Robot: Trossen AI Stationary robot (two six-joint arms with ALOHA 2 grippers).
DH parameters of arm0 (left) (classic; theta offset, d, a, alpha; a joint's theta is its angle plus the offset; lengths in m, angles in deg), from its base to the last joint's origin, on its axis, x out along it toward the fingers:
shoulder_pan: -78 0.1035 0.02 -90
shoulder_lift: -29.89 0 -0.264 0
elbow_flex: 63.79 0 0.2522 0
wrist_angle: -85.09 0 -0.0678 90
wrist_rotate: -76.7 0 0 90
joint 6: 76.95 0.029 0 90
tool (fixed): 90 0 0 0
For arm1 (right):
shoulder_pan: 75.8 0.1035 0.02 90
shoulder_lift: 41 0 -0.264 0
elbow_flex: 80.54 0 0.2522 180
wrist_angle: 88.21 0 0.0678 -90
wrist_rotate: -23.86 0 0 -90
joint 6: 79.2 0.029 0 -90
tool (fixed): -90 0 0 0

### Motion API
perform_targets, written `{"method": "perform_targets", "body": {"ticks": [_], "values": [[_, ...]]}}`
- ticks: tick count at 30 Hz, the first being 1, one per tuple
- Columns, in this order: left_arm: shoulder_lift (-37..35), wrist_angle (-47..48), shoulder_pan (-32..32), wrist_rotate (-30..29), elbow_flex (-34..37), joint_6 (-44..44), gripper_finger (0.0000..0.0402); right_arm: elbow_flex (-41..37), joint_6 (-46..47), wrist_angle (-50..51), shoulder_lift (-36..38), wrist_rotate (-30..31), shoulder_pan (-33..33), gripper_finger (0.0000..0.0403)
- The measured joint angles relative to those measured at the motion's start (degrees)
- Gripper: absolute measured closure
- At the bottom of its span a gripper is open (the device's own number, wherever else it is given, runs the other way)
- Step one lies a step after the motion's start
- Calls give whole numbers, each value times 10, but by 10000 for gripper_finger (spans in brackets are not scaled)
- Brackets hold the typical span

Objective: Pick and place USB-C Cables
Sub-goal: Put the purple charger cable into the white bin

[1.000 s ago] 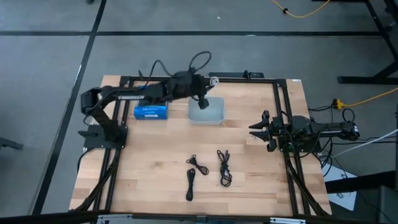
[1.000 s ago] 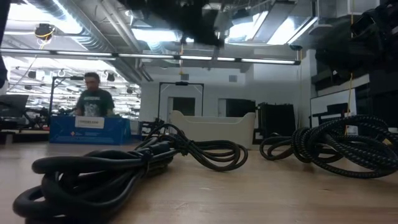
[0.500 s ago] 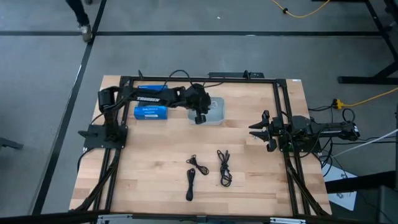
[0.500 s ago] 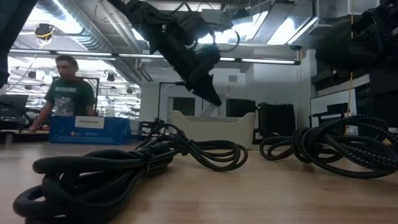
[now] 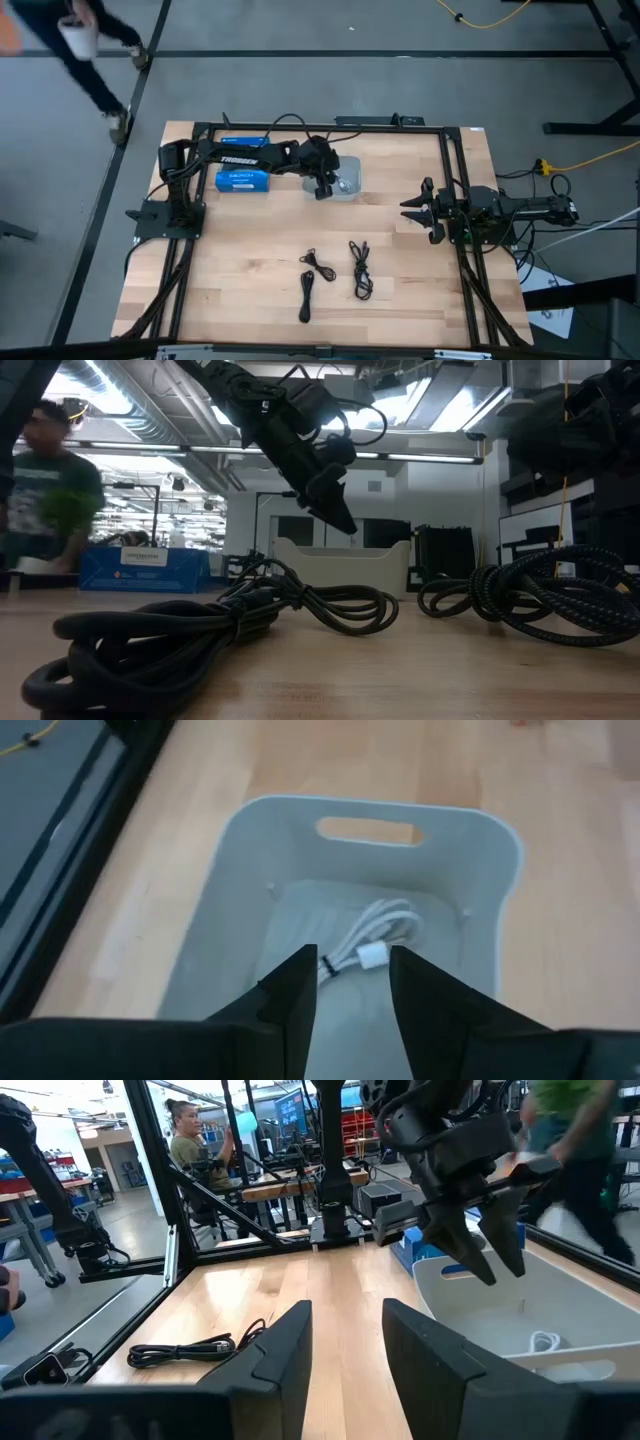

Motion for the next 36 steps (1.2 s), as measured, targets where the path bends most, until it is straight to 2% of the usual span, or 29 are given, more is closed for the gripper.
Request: {"method": "perform_targets", "body": {"ticks": [6, 10, 13, 19, 25, 28, 33, 36], "values": [[-30, 24, -16, -63, 0, -19, 280, 0, 0, -5, 0, 1, 0, 274], [-92, 78, -42, -86, -1, -11, 282, 0, -7, -82, 0, 34, 0, 274], [-141, 136, -63, -88, -1, -10, 282, 0, -55, -169, -1, 46, 0, 274], [-225, 311, -106, -81, -1, -33, 282, 0, -163, -316, -3, 54, 0, 274], [-255, 457, -140, -85, 0, -110, 282, 0, -254, -446, -4, 116, 0, 274], [-255, 463, -152, -88, 12, -122, 282, 1, -288, -485, -8, 116, 0, 274], [-255, 419, -158, -88, 71, -124, 282, 32, -320, -487, -46, 118, 0, 274], [-254, 372, -158, -87, 108, -140, 282, 84, -320, -437, -93, 165, 0, 274]]}}
